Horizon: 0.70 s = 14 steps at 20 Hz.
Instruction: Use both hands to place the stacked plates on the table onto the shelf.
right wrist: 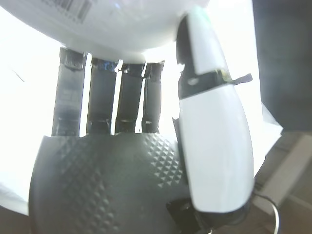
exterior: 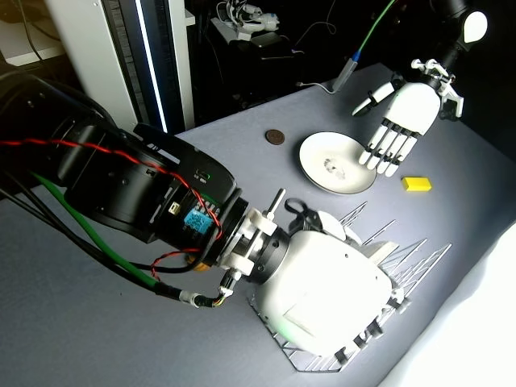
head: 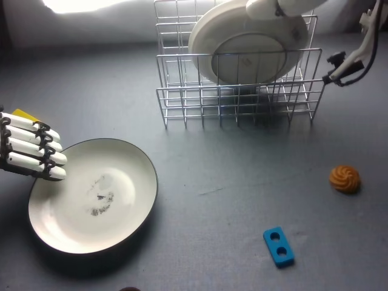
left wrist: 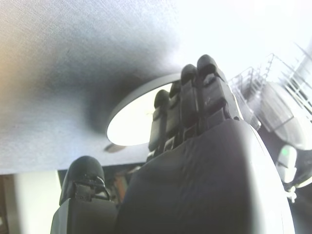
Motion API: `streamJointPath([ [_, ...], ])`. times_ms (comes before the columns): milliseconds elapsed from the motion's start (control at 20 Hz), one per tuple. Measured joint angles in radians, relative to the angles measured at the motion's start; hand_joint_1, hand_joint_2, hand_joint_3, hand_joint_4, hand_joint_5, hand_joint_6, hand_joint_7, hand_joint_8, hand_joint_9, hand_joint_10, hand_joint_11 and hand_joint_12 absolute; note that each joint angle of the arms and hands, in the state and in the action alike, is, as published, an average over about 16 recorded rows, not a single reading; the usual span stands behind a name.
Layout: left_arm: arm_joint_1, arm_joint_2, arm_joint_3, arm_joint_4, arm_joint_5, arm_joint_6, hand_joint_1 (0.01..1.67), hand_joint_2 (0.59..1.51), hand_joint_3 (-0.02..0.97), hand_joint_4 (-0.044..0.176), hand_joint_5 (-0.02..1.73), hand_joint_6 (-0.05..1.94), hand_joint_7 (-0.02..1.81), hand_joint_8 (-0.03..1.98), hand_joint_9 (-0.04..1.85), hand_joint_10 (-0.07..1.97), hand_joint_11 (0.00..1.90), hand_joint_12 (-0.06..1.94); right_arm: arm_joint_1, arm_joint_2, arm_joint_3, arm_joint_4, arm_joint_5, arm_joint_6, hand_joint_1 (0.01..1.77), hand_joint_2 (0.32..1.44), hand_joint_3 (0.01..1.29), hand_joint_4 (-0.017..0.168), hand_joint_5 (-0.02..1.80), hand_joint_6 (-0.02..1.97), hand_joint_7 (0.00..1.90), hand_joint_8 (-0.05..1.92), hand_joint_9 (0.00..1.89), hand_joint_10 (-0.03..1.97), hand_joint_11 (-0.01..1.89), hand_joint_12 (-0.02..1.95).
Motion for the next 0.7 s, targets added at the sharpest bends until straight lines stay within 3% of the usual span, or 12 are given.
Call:
streamJointPath([
  [200, 0.009, -0.002, 0.000, -0.004, 0.000, 0.000, 0.01, 1.140, 0.017, 0.004, 0.13, 0.01, 0.10, -0.01, 0.12, 0.02, 0.02, 0.22, 0.022, 0.019, -0.035, -0.109, 0.043, 0.001, 1.14, 1.05, 0.01, -0.005, 0.89, 0.43, 1.05, 0.02, 1.07, 0.11, 0.71, 1.24],
  [450, 0.028, -0.005, -0.003, -0.013, 0.005, 0.000, 0.01, 1.137, 0.017, 0.004, 0.13, 0.01, 0.09, -0.01, 0.12, 0.02, 0.02, 0.23, 0.048, 0.055, -0.117, -0.300, 0.105, -0.006, 1.09, 1.04, 0.01, -0.003, 0.87, 0.12, 0.99, 0.02, 1.02, 0.04, 0.60, 1.22],
  [700, 0.056, -0.007, -0.010, -0.029, 0.017, -0.010, 0.01, 1.137, 0.017, 0.003, 0.13, 0.01, 0.08, -0.02, 0.13, 0.02, 0.02, 0.23, 0.055, 0.091, -0.237, -0.478, 0.157, -0.082, 1.05, 1.03, 0.01, -0.003, 0.70, 0.04, 0.80, 0.02, 0.84, 0.02, 0.40, 1.16],
])
